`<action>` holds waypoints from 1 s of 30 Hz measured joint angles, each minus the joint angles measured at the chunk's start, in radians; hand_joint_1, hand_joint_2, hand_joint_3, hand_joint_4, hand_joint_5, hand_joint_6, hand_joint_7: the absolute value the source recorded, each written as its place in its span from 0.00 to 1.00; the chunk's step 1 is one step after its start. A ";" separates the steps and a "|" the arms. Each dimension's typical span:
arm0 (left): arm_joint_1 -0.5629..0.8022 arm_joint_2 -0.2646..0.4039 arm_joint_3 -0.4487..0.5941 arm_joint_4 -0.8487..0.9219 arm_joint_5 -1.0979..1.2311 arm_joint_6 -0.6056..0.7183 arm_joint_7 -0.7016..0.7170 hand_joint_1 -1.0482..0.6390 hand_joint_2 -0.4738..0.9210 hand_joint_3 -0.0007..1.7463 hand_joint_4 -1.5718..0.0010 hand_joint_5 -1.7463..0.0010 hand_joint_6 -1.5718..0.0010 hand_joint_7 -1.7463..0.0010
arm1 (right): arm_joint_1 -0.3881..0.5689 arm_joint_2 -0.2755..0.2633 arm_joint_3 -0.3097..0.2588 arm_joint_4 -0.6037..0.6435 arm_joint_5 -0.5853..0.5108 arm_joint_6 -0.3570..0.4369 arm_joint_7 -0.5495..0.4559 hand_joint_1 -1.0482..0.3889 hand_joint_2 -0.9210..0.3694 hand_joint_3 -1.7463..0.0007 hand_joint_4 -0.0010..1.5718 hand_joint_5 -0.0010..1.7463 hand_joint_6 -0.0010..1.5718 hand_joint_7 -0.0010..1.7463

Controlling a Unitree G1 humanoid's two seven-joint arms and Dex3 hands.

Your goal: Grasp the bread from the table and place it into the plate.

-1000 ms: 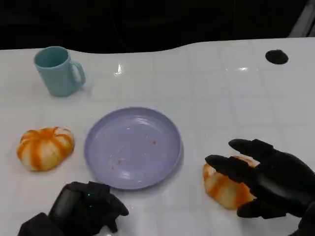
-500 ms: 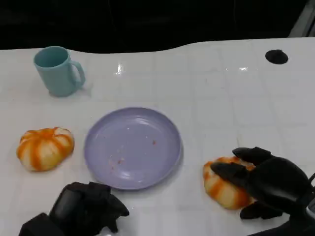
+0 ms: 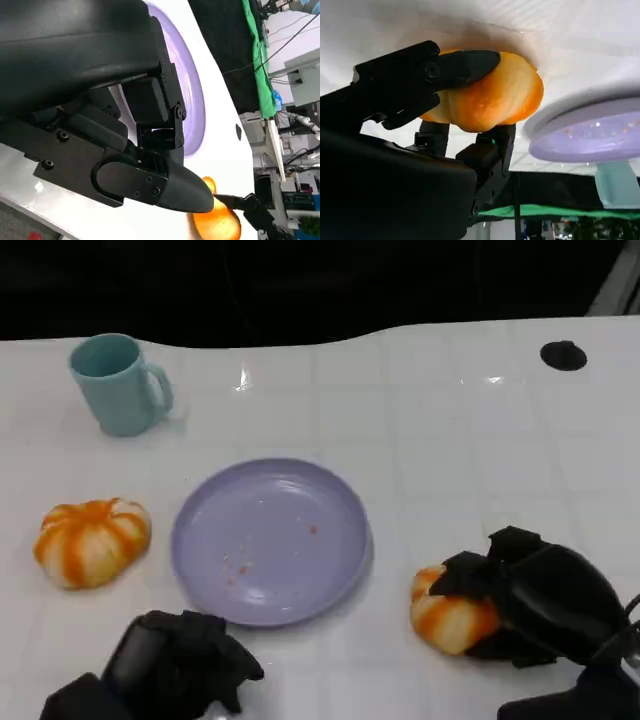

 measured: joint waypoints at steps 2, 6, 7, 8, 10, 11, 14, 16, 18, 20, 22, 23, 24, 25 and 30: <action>0.000 0.000 0.000 -0.001 0.000 0.001 0.001 0.00 1.00 0.11 0.23 0.32 0.14 0.65 | -0.006 0.004 0.005 0.018 0.000 -0.009 -0.032 0.55 0.13 0.56 0.49 1.00 0.34 1.00; 0.000 -0.001 0.000 -0.001 0.000 0.001 0.001 0.00 1.00 0.11 0.23 0.32 0.15 0.65 | -0.011 0.023 0.006 0.058 0.008 -0.035 -0.111 0.57 0.20 0.51 0.51 1.00 0.39 0.95; 0.000 -0.001 0.000 -0.001 0.000 0.001 0.001 0.00 1.00 0.11 0.23 0.32 0.15 0.65 | -0.013 0.029 0.006 0.069 0.013 -0.046 -0.131 0.57 0.22 0.49 0.51 1.00 0.39 0.95; 0.000 -0.002 0.000 -0.001 0.000 0.001 0.001 0.00 1.00 0.11 0.23 0.32 0.14 0.65 | -0.013 0.035 0.005 0.078 0.020 -0.056 -0.150 0.57 0.24 0.47 0.52 1.00 0.40 0.95; 0.000 -0.002 0.000 0.000 0.002 0.001 0.001 0.00 1.00 0.11 0.23 0.32 0.14 0.65 | -0.014 0.049 0.002 0.090 0.045 -0.083 -0.180 0.58 0.30 0.40 0.54 1.00 0.43 0.93; 0.000 -0.002 -0.001 -0.001 0.003 0.001 0.003 0.00 1.00 0.11 0.23 0.32 0.14 0.65 | -0.014 0.058 -0.003 0.094 0.060 -0.098 -0.191 0.58 0.32 0.37 0.54 1.00 0.44 0.94; 0.000 -0.002 -0.003 -0.001 0.007 0.001 0.008 0.00 1.00 0.11 0.23 0.32 0.14 0.65 | -0.016 0.082 -0.016 0.095 0.114 -0.139 -0.202 0.58 0.37 0.31 0.57 1.00 0.43 0.97; 0.000 -0.002 -0.003 -0.001 0.007 0.001 0.009 0.00 1.00 0.11 0.23 0.32 0.14 0.65 | -0.017 0.098 -0.020 0.090 0.132 -0.150 -0.203 0.58 0.40 0.27 0.58 1.00 0.43 0.98; 0.000 -0.002 -0.003 -0.001 0.007 0.001 0.009 0.00 1.00 0.11 0.23 0.32 0.14 0.65 | -0.018 0.113 -0.023 0.077 0.146 -0.151 -0.199 0.59 0.44 0.25 0.59 1.00 0.45 0.97; 0.000 -0.002 -0.003 -0.001 0.006 0.002 0.009 0.00 1.00 0.11 0.23 0.32 0.14 0.65 | -0.025 0.133 -0.027 0.071 0.163 -0.152 -0.197 0.61 0.47 0.24 0.59 1.00 0.44 0.99; 0.000 -0.003 -0.003 -0.001 0.006 0.003 0.009 0.00 1.00 0.11 0.23 0.32 0.14 0.65 | -0.040 0.156 -0.027 0.071 0.176 -0.155 -0.184 0.64 0.53 0.17 0.60 1.00 0.45 1.00; 0.000 -0.003 -0.003 -0.001 0.006 0.003 0.009 0.00 1.00 0.11 0.23 0.32 0.14 0.65 | -0.053 0.171 -0.027 0.073 0.193 -0.160 -0.171 0.66 0.54 0.16 0.61 1.00 0.45 1.00; 0.000 -0.003 -0.003 -0.001 0.006 0.003 0.009 0.00 1.00 0.11 0.23 0.32 0.14 0.65 | -0.065 0.188 -0.027 0.076 0.211 -0.166 -0.158 0.66 0.55 0.15 0.61 1.00 0.45 1.00; 0.000 -0.004 -0.003 -0.001 0.006 0.003 0.009 0.00 1.00 0.11 0.23 0.32 0.14 0.65 | -0.079 0.205 -0.027 0.080 0.230 -0.172 -0.142 0.68 0.56 0.13 0.61 1.00 0.46 1.00; -0.001 -0.006 -0.003 0.001 0.004 0.002 0.008 0.00 1.00 0.11 0.23 0.32 0.14 0.65 | -0.146 0.279 -0.020 0.130 0.272 -0.177 -0.091 0.73 0.58 0.14 0.61 1.00 0.48 0.96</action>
